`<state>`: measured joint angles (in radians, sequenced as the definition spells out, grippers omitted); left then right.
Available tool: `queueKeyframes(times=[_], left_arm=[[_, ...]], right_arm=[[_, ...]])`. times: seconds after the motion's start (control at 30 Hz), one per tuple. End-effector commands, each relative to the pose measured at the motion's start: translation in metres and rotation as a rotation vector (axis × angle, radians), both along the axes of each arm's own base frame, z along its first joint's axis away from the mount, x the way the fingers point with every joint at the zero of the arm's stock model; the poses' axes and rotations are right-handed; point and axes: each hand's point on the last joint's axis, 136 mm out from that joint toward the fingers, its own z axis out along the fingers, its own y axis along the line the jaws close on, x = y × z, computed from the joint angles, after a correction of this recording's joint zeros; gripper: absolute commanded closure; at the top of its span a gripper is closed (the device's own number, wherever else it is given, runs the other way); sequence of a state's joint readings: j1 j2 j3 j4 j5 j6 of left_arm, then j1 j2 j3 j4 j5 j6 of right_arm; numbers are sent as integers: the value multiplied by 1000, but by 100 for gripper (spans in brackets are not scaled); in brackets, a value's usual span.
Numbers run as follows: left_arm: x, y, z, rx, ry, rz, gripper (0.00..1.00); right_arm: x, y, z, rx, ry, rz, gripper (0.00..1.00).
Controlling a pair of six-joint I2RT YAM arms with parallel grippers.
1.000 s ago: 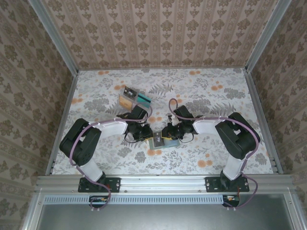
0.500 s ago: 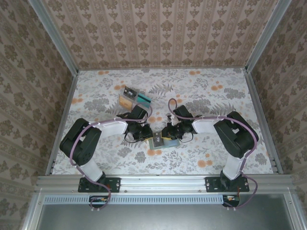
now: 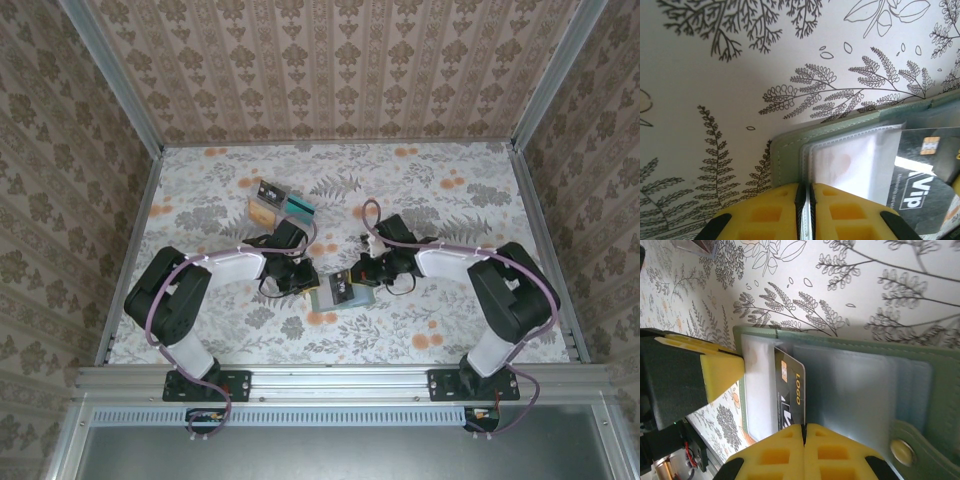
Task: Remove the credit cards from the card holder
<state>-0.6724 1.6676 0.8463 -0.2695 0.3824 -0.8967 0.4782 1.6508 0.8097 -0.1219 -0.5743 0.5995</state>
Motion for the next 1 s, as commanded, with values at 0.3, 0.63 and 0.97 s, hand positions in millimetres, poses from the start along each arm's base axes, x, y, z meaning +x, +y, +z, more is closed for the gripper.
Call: queueKeyframes(times=[0.3, 0.63, 0.97], left_arm=[[30, 17, 88, -171, -234, 26, 71], [52, -9, 172, -531, -383, -53, 30], [71, -30, 224, -702, -429, -80, 26]], right_arm=[[26, -16, 84, 173, -304, 5, 100], [56, 11, 163, 474, -384, 38, 100], [68, 23, 210, 648, -409, 45, 100]])
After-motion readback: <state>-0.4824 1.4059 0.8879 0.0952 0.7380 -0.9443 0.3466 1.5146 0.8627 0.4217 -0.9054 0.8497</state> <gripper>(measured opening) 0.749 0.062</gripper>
